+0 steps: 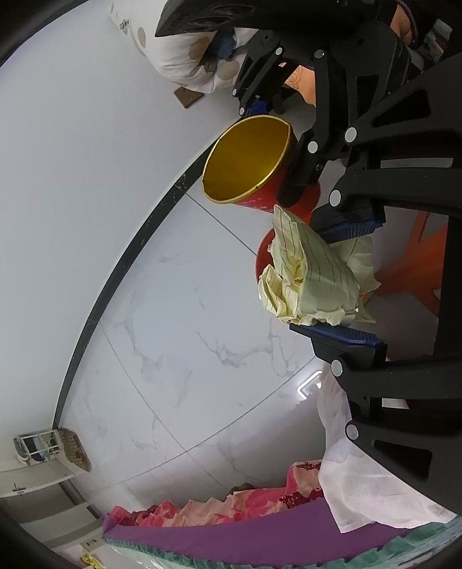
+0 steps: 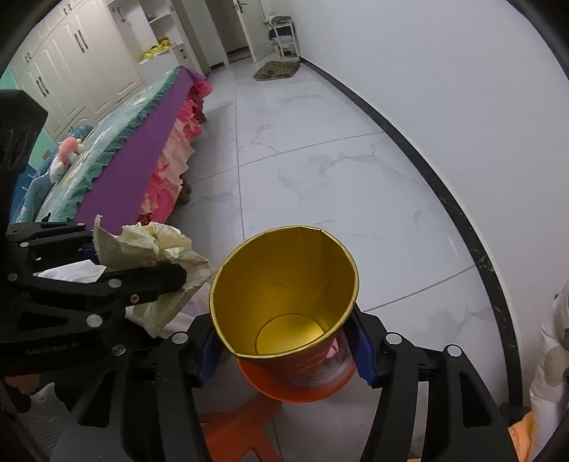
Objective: Collect trash
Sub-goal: 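Open the right tool to drop the red cup into the bin, then open the left tool to drop the crumpled yellow paper into the bin, then move both open tools back over the bed, then grasp the white-and-blue medicine box with the right tool, then lower the left tool onto the clear biscuit bag and close it, then carry the medicine box and biscuit bag in both tools over the orange bin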
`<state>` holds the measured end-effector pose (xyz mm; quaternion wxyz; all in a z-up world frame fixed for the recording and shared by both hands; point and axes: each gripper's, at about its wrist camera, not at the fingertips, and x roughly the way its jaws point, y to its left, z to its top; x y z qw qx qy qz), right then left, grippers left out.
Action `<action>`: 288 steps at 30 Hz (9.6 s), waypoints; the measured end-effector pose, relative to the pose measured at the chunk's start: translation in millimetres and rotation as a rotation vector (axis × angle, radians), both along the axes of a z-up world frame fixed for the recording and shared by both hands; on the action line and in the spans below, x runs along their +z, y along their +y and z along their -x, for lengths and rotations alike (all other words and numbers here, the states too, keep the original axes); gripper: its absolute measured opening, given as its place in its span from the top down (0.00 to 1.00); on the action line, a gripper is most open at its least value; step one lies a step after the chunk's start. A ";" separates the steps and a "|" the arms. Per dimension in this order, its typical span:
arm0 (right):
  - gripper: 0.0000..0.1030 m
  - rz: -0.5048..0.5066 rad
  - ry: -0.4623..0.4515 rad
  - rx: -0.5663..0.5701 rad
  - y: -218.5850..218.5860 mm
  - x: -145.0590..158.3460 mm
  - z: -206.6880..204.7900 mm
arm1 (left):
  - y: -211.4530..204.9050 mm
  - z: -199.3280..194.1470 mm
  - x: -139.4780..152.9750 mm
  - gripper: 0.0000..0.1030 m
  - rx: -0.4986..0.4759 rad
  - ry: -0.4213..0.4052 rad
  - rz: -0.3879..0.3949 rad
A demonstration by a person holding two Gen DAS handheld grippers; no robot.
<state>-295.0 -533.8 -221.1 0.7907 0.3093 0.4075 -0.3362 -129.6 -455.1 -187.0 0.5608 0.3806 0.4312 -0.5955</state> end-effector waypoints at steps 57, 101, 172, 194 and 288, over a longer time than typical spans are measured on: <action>0.34 0.102 -0.043 -0.013 -1.0 47.6 -14.5 | 21.5 -7.7 39.0 0.28 0.038 -0.074 0.123; 0.34 0.209 -0.280 0.835 224.9 169.7 -330.4 | 317.3 -219.7 128.9 0.19 0.969 -0.284 0.298; 0.38 0.116 -0.127 1.235 332.2 79.7 -552.0 | 431.9 -396.8 60.2 0.19 1.262 -0.139 0.125; 0.38 0.039 -0.112 1.204 343.6 63.5 -567.5 | 444.2 -447.3 13.7 0.71 1.284 -0.081 0.108; 0.38 -0.015 0.017 0.024 1.5 11.0 21.1 | 32.9 -33.2 39.4 0.88 0.063 -0.016 0.106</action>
